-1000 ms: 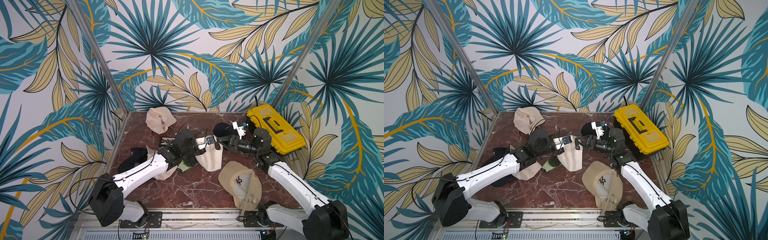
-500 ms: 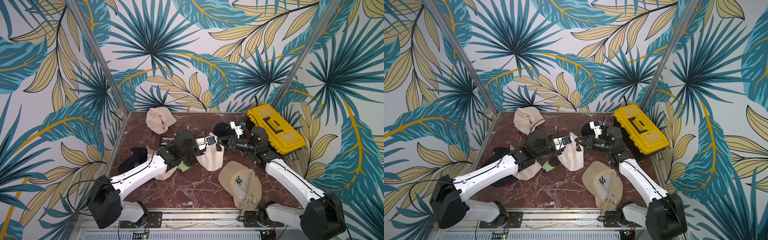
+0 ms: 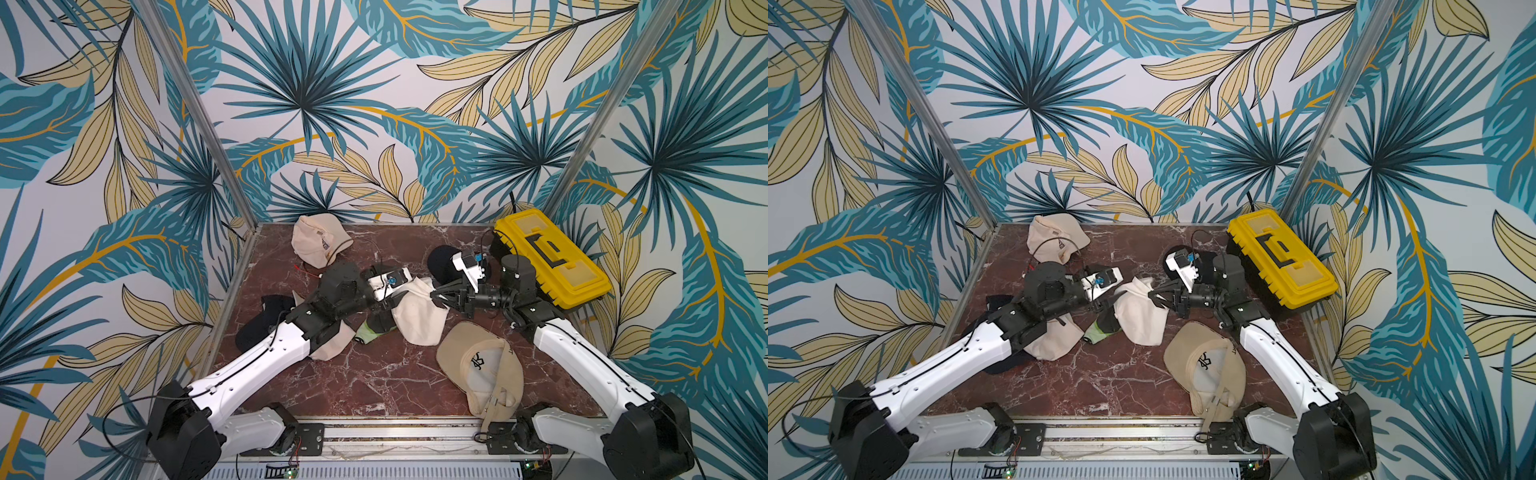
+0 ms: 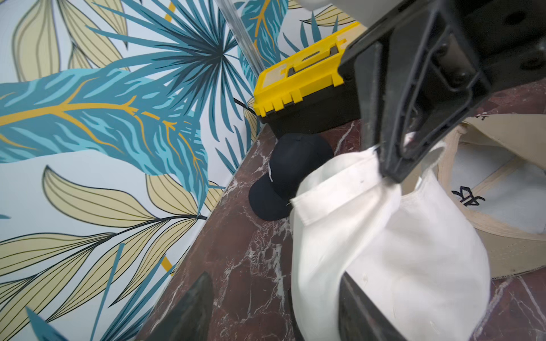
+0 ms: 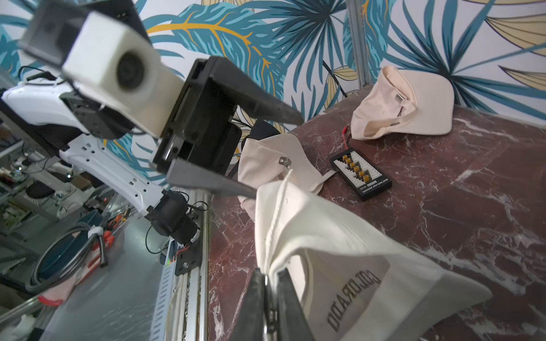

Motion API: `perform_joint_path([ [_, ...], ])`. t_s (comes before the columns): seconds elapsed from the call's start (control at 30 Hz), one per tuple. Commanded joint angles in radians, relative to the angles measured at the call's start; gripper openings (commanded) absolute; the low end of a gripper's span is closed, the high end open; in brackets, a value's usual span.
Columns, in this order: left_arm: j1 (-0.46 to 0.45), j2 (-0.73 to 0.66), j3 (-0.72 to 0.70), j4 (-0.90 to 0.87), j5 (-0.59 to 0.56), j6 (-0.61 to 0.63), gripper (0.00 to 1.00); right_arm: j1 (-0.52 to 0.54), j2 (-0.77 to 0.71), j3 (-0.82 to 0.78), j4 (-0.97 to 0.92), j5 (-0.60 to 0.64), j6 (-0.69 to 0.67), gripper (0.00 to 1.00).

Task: Open the adjustable buckle of the baseball cap
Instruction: Open the adjustable buckle on the baseball cap.

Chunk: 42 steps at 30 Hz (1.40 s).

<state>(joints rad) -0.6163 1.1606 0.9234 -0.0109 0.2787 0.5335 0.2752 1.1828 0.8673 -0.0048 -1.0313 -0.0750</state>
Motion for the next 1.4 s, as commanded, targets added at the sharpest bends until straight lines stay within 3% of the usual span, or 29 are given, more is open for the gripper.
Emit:
perform_joint_path([
  [0.0, 0.057, -0.064, -0.037, 0.023, 0.127, -0.047, 0.67, -0.002, 0.007, 0.074, -0.220, -0.096, -0.402, 0.00],
  [0.27, 0.110, -0.062, -0.051, 0.023, 0.362, -0.070, 0.70, -0.002, 0.140, 0.287, -0.613, -0.178, -0.840, 0.00],
  [0.57, 0.109, 0.025, 0.017, 0.024, 0.583, -0.138, 0.70, -0.001, 0.264, 0.447, -0.878, -0.214, -1.113, 0.00],
  [0.83, 0.109, 0.087, 0.063, 0.024, 0.684, -0.261, 0.70, 0.005, 0.251, 0.412, -0.762, -0.181, -1.091, 0.00],
  [1.03, 0.098, 0.149, 0.088, 0.023, 0.630, -0.362, 0.69, 0.005, 0.207, 0.322, -0.569, -0.182, -1.008, 0.00],
  [1.37, 0.030, 0.191, 0.091, 0.025, 0.559, -0.370, 0.66, 0.005, 0.195, 0.267, -0.390, -0.176, -0.860, 0.00],
])
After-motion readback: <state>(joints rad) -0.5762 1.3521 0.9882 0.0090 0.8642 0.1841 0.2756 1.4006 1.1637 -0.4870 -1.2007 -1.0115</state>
